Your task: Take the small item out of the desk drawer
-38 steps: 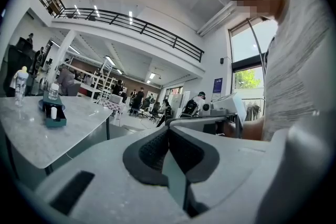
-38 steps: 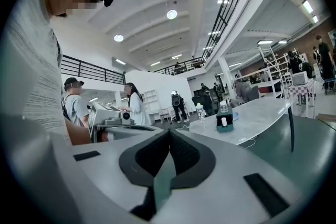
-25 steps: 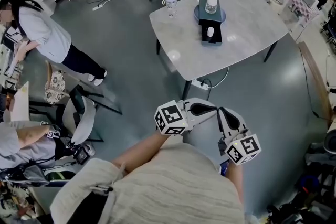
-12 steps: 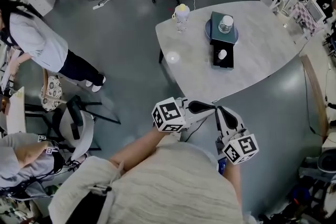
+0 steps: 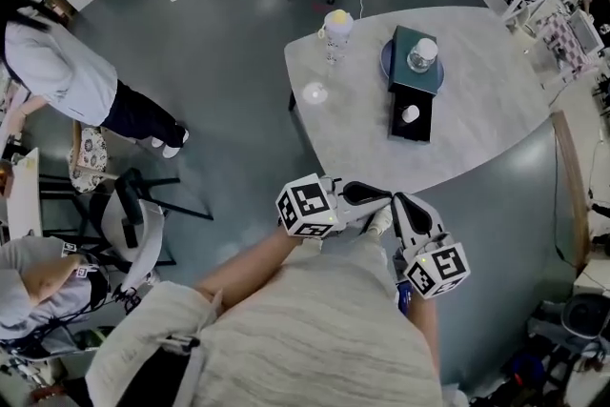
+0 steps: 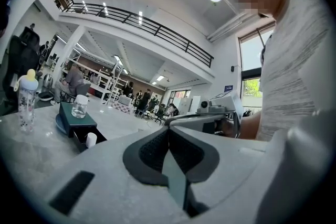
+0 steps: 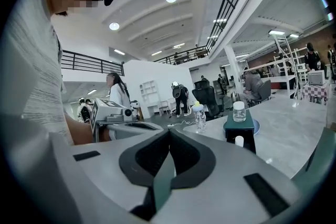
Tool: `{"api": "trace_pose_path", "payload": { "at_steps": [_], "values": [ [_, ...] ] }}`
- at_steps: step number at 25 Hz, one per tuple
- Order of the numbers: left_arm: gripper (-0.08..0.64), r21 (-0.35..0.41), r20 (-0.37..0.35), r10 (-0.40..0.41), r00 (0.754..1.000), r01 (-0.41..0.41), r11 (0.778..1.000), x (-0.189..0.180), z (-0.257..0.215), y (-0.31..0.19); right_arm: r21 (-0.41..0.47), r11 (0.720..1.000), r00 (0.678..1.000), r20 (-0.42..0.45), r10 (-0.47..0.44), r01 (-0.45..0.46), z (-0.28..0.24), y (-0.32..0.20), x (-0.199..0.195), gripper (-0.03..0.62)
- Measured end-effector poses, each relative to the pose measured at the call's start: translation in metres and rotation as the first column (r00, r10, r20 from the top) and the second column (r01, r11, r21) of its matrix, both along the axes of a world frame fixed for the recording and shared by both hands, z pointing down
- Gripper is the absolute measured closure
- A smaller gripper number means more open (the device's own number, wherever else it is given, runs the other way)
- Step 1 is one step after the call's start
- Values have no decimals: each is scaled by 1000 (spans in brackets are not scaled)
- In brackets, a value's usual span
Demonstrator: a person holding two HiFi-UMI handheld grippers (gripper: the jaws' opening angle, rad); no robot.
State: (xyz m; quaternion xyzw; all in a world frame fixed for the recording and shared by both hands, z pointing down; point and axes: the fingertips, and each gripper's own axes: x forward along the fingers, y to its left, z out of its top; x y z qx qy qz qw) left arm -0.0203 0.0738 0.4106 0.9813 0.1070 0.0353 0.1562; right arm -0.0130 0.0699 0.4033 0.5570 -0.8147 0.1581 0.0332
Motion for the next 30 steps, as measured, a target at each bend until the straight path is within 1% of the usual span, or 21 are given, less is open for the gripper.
{"api": "trace_pose_path", "payload": {
  "at_steps": [6,13,16,21,25,30],
  "values": [
    [545,-2,28,-81,996,81,997,34,8,-41,-12,995,995,-16,-102,102,8,-43,33,583],
    [545,10,75,-170,983,170,985,97,20,-85,-35,978,977,-46,-208,207,20,-87,94,583],
    [545,15,91,-220,971,219,976,123,25,-101,-40,966,965,-48,-258,257,26,-104,119,583],
    [545,26,107,-303,947,302,953,161,31,-124,-53,940,937,-68,-341,338,33,-127,157,583],
    [545,45,139,-354,925,351,935,176,43,-141,-69,915,913,-71,-402,398,44,-144,171,581],
    [545,59,188,-374,908,369,927,186,64,-153,-106,896,895,-76,-440,432,65,-157,181,581]
  ]
}}
